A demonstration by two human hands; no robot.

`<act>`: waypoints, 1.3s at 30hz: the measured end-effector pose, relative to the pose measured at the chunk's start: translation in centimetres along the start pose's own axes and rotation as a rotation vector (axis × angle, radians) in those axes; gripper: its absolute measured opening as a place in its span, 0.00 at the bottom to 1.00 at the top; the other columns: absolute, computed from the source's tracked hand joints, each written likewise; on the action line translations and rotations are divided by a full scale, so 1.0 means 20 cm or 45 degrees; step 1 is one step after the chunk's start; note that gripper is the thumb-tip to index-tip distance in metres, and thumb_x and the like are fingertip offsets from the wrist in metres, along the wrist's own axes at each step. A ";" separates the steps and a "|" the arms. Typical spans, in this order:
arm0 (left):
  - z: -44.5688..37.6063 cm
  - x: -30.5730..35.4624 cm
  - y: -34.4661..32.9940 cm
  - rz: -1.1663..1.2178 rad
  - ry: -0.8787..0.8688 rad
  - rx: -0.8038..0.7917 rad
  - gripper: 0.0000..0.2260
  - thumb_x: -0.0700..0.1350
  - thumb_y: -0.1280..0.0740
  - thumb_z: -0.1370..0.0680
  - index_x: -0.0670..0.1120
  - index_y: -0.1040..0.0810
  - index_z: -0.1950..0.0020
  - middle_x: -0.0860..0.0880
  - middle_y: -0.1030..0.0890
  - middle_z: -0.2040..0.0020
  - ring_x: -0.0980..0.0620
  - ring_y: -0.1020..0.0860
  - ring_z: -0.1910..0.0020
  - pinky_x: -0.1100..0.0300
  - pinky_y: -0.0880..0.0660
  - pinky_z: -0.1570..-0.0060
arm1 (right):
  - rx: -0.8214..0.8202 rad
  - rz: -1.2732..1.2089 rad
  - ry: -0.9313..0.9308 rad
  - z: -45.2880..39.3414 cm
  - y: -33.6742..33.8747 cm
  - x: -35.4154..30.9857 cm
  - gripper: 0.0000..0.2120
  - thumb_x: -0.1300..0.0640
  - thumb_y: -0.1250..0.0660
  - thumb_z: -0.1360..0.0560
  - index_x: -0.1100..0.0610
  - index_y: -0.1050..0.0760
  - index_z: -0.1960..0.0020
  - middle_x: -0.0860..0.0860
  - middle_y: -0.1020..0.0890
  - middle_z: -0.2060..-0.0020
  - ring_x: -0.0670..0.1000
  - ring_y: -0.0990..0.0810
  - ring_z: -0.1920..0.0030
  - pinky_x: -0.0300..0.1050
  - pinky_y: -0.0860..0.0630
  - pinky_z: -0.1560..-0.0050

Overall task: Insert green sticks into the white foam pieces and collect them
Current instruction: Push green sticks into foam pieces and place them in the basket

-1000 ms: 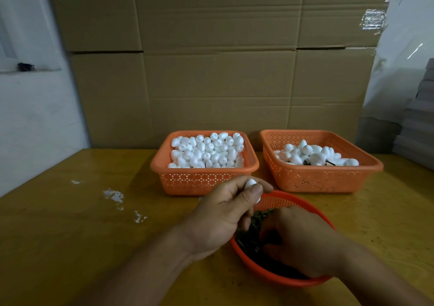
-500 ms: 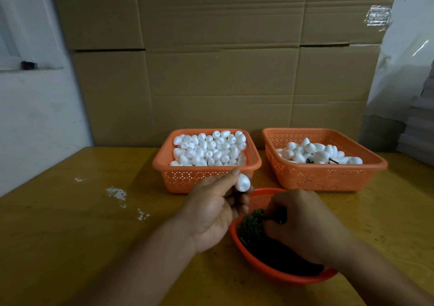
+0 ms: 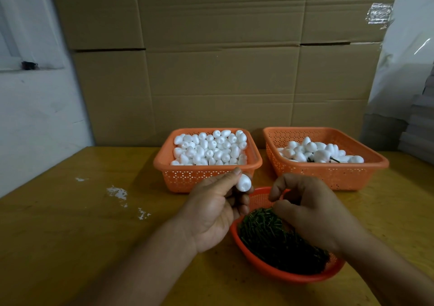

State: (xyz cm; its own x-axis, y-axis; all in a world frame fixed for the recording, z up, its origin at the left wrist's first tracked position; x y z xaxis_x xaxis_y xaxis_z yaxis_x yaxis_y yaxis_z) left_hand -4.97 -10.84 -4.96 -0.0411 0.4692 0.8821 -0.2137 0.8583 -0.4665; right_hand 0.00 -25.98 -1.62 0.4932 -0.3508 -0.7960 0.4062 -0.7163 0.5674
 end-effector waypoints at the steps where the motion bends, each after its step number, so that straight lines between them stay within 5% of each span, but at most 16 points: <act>1: 0.00 0.00 0.00 0.001 0.002 0.004 0.13 0.47 0.32 0.22 0.39 0.19 0.44 0.45 0.19 0.59 0.54 0.23 0.65 0.61 0.25 0.66 | -0.009 -0.019 -0.016 0.00 0.00 0.00 0.09 0.63 0.32 0.24 0.50 0.20 0.58 0.53 0.19 0.75 0.46 0.27 0.78 0.38 0.32 0.77; 7: 0.01 0.00 0.00 0.006 0.008 0.004 0.10 0.47 0.34 0.20 0.41 0.18 0.47 0.45 0.19 0.60 0.53 0.24 0.65 0.61 0.25 0.65 | -0.186 -0.225 -0.080 0.02 -0.07 -0.03 0.07 0.65 0.31 0.22 0.56 0.18 0.51 0.52 0.12 0.61 0.50 0.13 0.61 0.39 0.19 0.67; 13: 0.01 0.00 0.00 0.002 -0.005 0.012 0.12 0.48 0.31 0.24 0.40 0.19 0.47 0.46 0.20 0.60 0.54 0.24 0.66 0.62 0.25 0.66 | -0.231 -0.074 0.108 0.03 -0.07 -0.08 0.08 0.60 0.34 0.20 0.53 0.16 0.52 0.50 0.14 0.65 0.49 0.17 0.68 0.40 0.23 0.66; 17: 0.01 0.00 -0.01 -0.020 -0.010 0.022 0.12 0.49 0.29 0.28 0.42 0.18 0.50 0.46 0.20 0.60 0.54 0.24 0.66 0.62 0.25 0.66 | -0.161 -0.032 0.288 0.03 -0.05 -0.11 0.09 0.50 0.33 0.24 0.44 0.15 0.50 0.42 0.15 0.55 0.44 0.16 0.54 0.38 0.20 0.58; 21: 0.01 0.00 -0.01 -0.016 -0.010 0.017 0.12 0.49 0.28 0.29 0.42 0.19 0.52 0.46 0.21 0.62 0.54 0.25 0.68 0.62 0.25 0.68 | -0.031 -0.088 0.353 0.03 -0.05 -0.10 0.08 0.53 0.30 0.25 0.46 0.16 0.47 0.48 0.14 0.64 0.48 0.15 0.64 0.45 0.18 0.63; 23: 0.01 -0.01 -0.01 -0.020 -0.006 0.019 0.13 0.50 0.28 0.29 0.42 0.18 0.52 0.46 0.21 0.62 0.55 0.24 0.68 0.62 0.25 0.66 | 0.060 -0.104 0.343 0.03 -0.04 -0.10 0.16 0.48 0.27 0.31 0.47 0.19 0.44 0.46 0.14 0.65 0.45 0.15 0.65 0.44 0.17 0.61; 26: 0.01 -0.01 -0.02 -0.019 -0.005 0.006 0.12 0.50 0.28 0.28 0.42 0.17 0.53 0.45 0.21 0.60 0.54 0.23 0.68 0.60 0.25 0.63 | 0.145 -0.181 0.353 0.03 -0.04 -0.10 0.14 0.48 0.24 0.36 0.51 0.20 0.54 0.47 0.14 0.66 0.46 0.14 0.66 0.47 0.16 0.62; 31: 0.03 -0.01 -0.04 -0.054 -0.013 -0.032 0.12 0.51 0.28 0.28 0.43 0.19 0.53 0.46 0.21 0.61 0.53 0.25 0.66 0.60 0.28 0.63 | 0.195 -0.204 0.457 0.05 -0.03 -0.13 0.07 0.49 0.24 0.35 0.51 0.19 0.61 0.44 0.14 0.68 0.45 0.15 0.67 0.36 0.20 0.67; 39: 0.04 -0.01 -0.04 -0.092 -0.047 -0.037 0.11 0.50 0.28 0.28 0.43 0.18 0.54 0.46 0.21 0.62 0.53 0.26 0.66 0.60 0.28 0.64 | 0.243 -0.163 0.471 0.05 -0.03 -0.12 0.05 0.49 0.26 0.32 0.49 0.17 0.60 0.41 0.14 0.66 0.43 0.15 0.65 0.36 0.19 0.65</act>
State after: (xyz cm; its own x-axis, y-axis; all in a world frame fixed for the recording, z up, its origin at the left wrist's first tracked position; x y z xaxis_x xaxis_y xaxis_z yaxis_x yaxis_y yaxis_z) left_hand -5.56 -11.80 -4.60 -0.0624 0.3984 0.9151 -0.1887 0.8956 -0.4028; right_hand -2.16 -25.30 -0.17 0.7046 -0.0369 -0.7086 0.3498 -0.8507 0.3922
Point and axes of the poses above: each hand's wrist, its own z-axis away from the middle knuckle, its own y-axis out of the back of the hand, x = y × z, the point moved 7 cm from there along -z, towards the middle knuckle
